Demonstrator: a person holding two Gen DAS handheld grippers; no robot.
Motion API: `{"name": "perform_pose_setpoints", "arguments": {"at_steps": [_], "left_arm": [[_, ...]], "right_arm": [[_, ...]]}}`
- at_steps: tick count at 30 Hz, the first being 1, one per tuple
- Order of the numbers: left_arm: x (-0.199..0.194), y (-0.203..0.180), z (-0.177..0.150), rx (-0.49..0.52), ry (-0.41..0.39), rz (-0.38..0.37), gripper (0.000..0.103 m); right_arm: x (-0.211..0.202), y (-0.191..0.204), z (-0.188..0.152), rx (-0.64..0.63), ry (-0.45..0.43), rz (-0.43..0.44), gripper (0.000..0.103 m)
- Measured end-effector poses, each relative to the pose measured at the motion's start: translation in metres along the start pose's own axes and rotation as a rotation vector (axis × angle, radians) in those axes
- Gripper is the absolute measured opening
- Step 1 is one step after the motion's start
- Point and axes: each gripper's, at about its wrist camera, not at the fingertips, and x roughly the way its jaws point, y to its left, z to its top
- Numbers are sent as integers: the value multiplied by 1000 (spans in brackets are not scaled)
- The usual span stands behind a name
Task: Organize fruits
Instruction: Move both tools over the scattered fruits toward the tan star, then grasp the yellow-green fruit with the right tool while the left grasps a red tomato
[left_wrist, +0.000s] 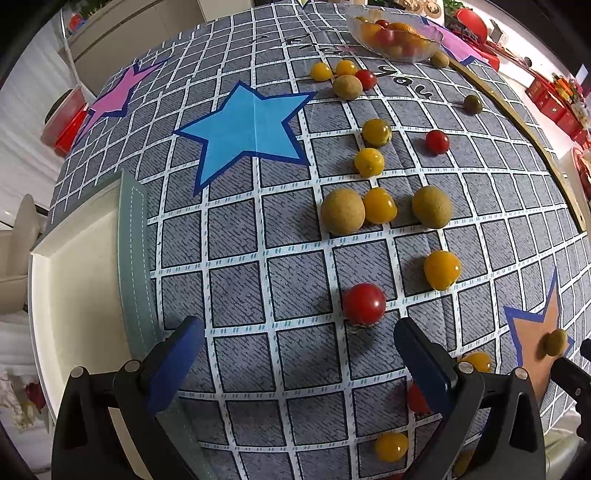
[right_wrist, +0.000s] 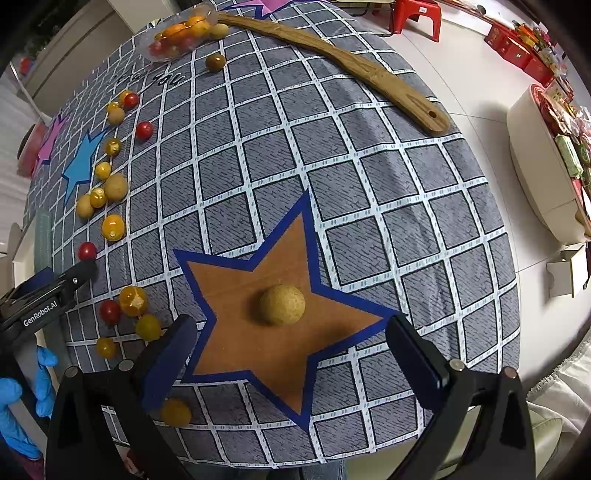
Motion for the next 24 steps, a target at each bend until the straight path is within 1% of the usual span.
{"name": "perform_pose_setpoints", "arguments": {"at_steps": [6,14,15,16,17,18,20,21,22,23,24], "left_arm": [[2,-1,2,9,-2,4,103],[4,-14,1,29,-18,9,103],[4,-15,1,35,-22,9,103],[4,-16,0,42,-25,10,101],[5,-18,0,49,-27,10,97],[4,-19,0,52,-30,-2,94],[3,-23,-1,56,-32,1,94],[2,-24,-1,58,-34,1,94],[2,-24,-2,59,-36,-1,92],[1,-25,-2,58,-38,-9,90],[0,-25,-2,57,-40,-21,85]], "right_arm": [[2,1,1,-1,0,-3,103],[7,-4,-1,0,-1,-4,102],[7,-4,-1,-1,-3,-4,100],[9,-4,-1,-2,-2,-4,98],[10,-3,-1,-4,-1,-4,97],[11,-2,-1,-6,-1,-3,93],[15,-1,-1,-10,1,-1,89],[17,0,-1,-12,3,0,85],[18,0,-1,-13,3,-4,84],[18,3,-1,-22,-7,-14,82],[19,6,-1,-30,-11,-19,79]]}}
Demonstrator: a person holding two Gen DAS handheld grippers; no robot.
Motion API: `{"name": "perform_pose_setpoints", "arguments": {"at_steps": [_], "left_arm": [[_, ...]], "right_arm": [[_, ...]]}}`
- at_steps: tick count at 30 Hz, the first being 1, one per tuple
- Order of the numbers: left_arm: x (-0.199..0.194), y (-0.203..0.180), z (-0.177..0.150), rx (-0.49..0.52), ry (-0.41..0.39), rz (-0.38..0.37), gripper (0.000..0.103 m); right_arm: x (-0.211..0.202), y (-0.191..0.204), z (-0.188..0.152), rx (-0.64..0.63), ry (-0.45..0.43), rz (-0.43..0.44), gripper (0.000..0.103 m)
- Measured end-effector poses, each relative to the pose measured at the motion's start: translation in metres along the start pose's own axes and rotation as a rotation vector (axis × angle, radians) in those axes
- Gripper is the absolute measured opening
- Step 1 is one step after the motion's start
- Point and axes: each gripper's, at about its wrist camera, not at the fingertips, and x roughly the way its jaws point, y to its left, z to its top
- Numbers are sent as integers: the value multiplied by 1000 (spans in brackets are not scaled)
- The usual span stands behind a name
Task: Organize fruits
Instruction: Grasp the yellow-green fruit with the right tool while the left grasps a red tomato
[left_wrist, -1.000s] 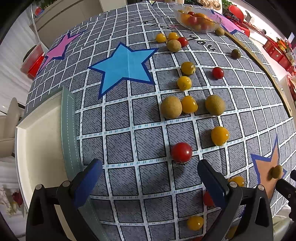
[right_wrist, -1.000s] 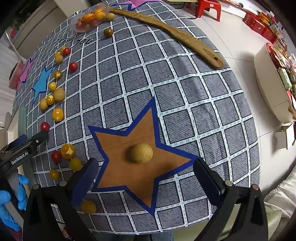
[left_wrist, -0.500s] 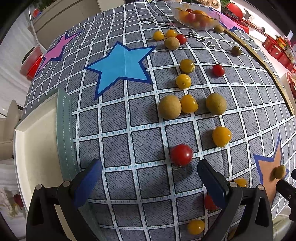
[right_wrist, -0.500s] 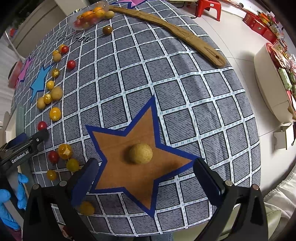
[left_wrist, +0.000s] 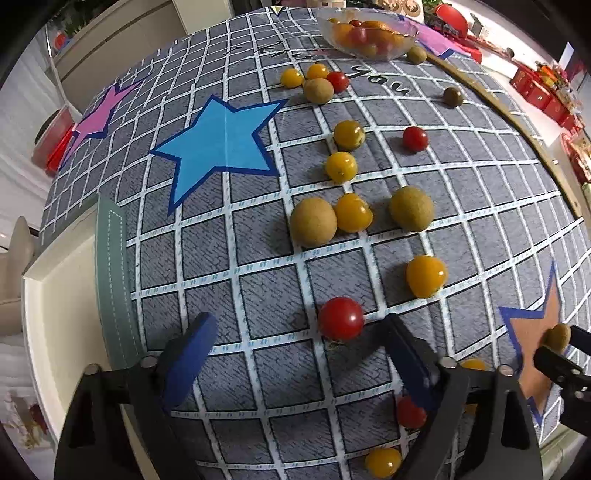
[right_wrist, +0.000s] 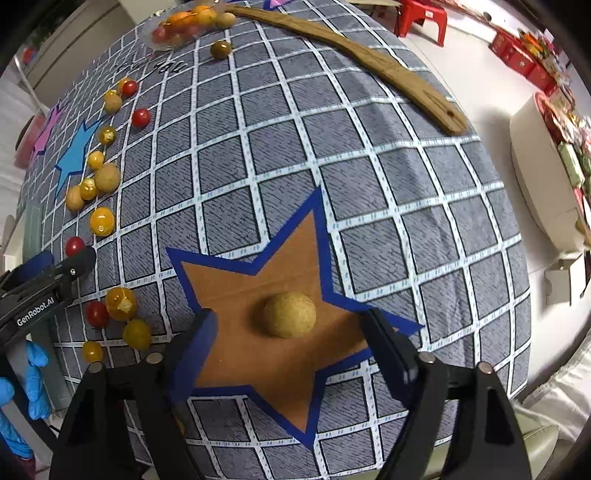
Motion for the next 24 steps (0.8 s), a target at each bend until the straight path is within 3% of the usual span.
{"name": "perform_pose_setpoints", "arguments": {"at_steps": [2,5,8,10,20,24], "left_arm": [[-2,-3,-1,1,0,-17,79],[-6,-8,-3,1,-2,-47,64],[-10,-15,-6,7,-12,-72,47],[-15,-25,-12,27,-25,-76,25],[-43,-4,-25,-41,-44,-130,24],[-53,24,-28,-84,-57,-119,24]], "right_arm": [[1,5,1,-23,-3,-24,75],[-1,14,1,-55,-11,-53,60],[-2,23,0,-76,-26,-68,33],[-2,26,0,-66,-30,-50,29],[-17,15,11,-23,-36,82,29],[-22,46,23,-66,-42,119,29]]}}
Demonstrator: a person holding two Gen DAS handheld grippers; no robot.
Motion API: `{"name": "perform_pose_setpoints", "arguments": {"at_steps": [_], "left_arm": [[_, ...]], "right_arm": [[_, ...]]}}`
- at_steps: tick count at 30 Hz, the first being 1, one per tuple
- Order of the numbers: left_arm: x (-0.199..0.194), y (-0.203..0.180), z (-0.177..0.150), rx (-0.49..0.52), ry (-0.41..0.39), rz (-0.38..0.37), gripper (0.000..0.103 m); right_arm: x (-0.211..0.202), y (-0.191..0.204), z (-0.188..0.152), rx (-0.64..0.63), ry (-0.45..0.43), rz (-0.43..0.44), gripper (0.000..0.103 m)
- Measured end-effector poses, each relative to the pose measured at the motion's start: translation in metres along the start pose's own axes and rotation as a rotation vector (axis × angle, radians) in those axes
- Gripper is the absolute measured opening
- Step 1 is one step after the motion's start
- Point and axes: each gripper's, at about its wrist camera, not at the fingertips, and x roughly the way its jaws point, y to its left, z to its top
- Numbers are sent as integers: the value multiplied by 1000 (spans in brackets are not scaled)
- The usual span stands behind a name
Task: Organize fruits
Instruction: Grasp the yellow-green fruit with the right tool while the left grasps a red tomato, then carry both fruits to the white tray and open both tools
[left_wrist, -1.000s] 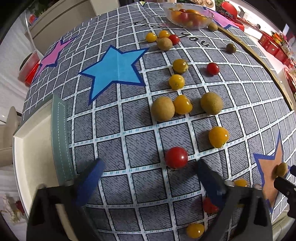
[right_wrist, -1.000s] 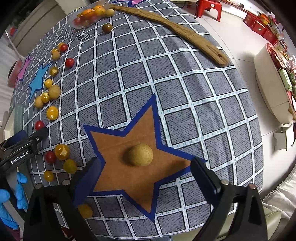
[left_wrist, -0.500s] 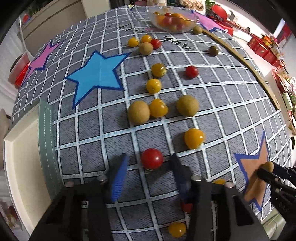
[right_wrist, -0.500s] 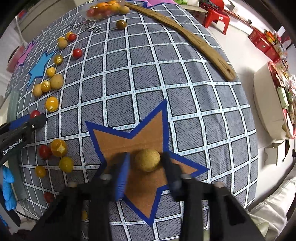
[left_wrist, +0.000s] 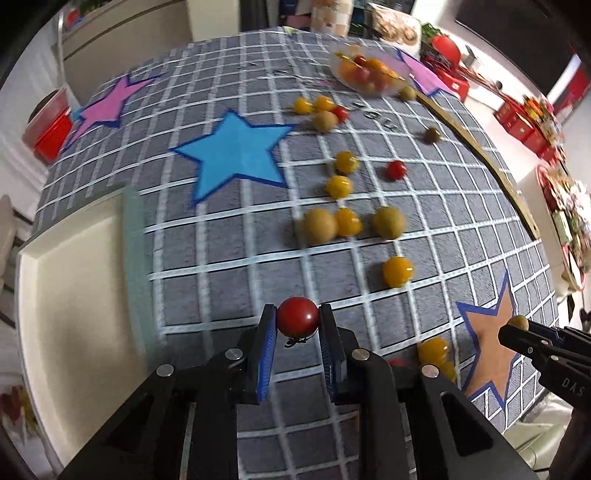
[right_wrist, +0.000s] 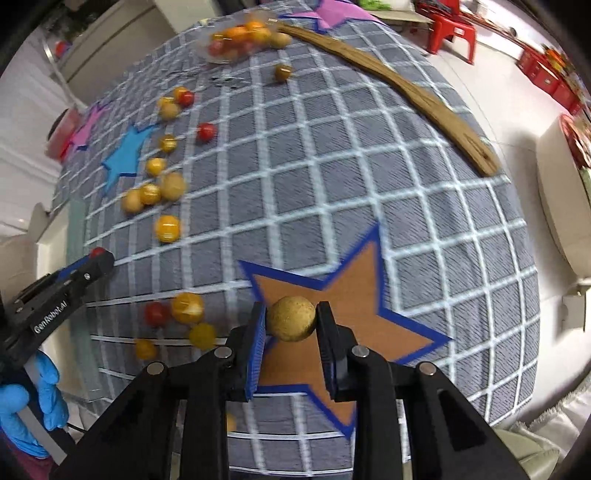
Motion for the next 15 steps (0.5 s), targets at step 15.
{"name": "perform_pose_setpoints", "arguments": {"at_steps": [15], "left_arm": [[-31,141,-42,-283,-23,180,24]], "right_arm": [[3,173,23,-314,36,190,29]]}}
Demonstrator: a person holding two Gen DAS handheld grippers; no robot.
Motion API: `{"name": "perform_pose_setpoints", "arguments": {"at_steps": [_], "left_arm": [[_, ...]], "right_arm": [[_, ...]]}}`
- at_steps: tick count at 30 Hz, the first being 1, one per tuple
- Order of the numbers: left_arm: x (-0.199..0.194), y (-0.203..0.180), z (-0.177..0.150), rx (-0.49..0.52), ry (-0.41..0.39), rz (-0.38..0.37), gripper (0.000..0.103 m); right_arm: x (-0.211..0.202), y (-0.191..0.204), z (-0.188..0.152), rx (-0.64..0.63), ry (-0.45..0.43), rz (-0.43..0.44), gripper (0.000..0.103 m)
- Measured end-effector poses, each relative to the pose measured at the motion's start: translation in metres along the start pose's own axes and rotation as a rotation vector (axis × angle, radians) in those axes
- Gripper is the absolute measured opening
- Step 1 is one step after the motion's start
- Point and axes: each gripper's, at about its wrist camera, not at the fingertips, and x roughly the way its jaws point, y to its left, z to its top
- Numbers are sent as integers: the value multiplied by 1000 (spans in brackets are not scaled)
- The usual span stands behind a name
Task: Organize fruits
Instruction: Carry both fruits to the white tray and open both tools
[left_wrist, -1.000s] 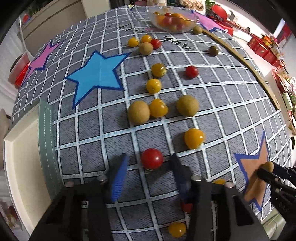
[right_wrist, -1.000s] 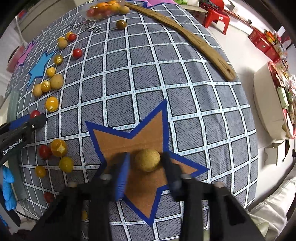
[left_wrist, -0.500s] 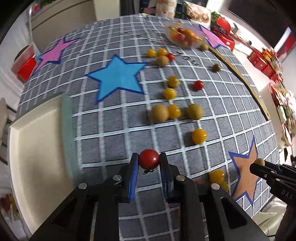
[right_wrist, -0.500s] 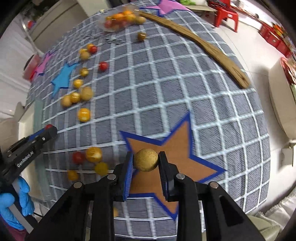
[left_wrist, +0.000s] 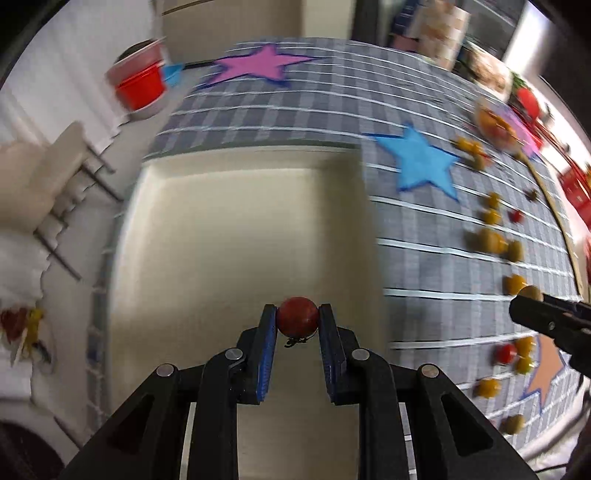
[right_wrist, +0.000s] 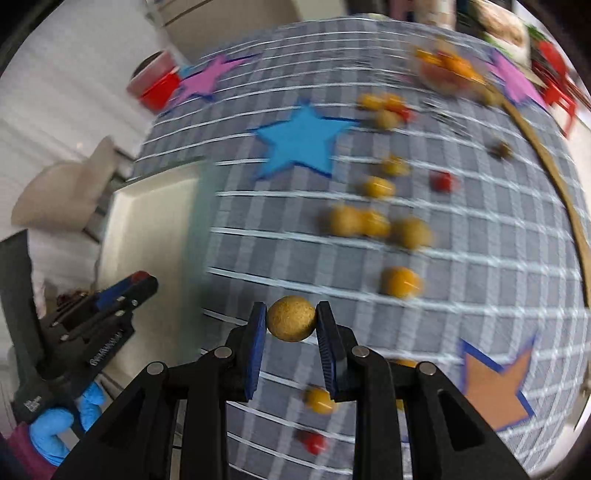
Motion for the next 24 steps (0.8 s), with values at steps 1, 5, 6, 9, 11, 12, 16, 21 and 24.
{"name": "perform_pose_setpoints", "arguments": {"at_steps": [1,5,6,9,11,12,16,21,24], "left_arm": [[2,12,-1,-23,0,15,24],[12,47,-4,-67,3,85,24],[15,53,-4,-76,5,95,24],[25,70,-3,-107,14,110,24],[31,76,-3,-123,20,113,24],[32,78,-4,-128,21,113,24],[36,79,-6,-127,13,119,24],[35,73,-5,-104,5,145,24],[33,71,-5,-91,3,150,25]], "right_arm": [[5,12,5,-17,5,15,29],[27,58,28,-80,25,58,29],[34,70,34,-92,33,71,29],[55,95,48,-133,51,79,29],[69,109,57,-163,64,73,29],[73,112,59,-175,68,72,29],[87,124,68,-196,80,46,29],[102,126,69,-213,106,14,30],[109,126,69,-208,118,8,30]]}}
